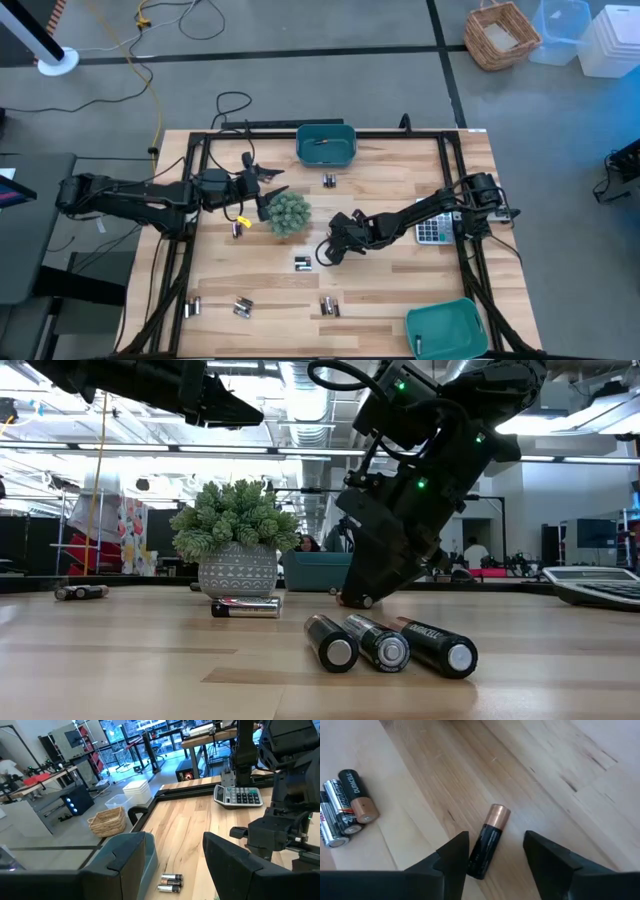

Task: Sort batteries
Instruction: Put the black battery into the blue bin

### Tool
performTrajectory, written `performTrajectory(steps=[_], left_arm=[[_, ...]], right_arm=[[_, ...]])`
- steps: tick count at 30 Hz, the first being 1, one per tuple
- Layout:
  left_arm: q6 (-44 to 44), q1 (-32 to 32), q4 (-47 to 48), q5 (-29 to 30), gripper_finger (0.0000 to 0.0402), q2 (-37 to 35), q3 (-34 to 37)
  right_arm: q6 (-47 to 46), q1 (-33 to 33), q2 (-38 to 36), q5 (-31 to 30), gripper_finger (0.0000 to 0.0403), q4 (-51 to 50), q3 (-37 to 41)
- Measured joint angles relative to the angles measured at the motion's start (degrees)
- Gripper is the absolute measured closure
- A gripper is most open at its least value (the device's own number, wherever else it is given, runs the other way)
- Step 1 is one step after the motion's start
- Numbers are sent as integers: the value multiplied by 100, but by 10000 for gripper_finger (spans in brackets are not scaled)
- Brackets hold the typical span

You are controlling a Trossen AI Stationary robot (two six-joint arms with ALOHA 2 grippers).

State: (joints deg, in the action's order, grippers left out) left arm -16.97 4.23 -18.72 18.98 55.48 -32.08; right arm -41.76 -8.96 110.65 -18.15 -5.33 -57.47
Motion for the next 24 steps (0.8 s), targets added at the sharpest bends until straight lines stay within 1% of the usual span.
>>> performTrajectory(steps=[2, 9, 12, 15, 24], left_arm=[[2, 0, 0, 0, 210, 0, 0], [2, 0, 0, 0, 210, 0, 0], [2, 0, 0, 0, 210, 0, 0], [2, 0, 0, 0, 210, 0, 0], [2, 0, 0, 1, 210, 0, 0]], right_arm=[[5, 1, 2, -28, 219, -26, 3], [18, 6, 9, -53, 327, -97, 11], [17, 3, 10, -48, 356, -162, 11], [17, 3, 11, -43, 370, -214, 11], [154, 6, -17, -13, 375, -194, 22]])
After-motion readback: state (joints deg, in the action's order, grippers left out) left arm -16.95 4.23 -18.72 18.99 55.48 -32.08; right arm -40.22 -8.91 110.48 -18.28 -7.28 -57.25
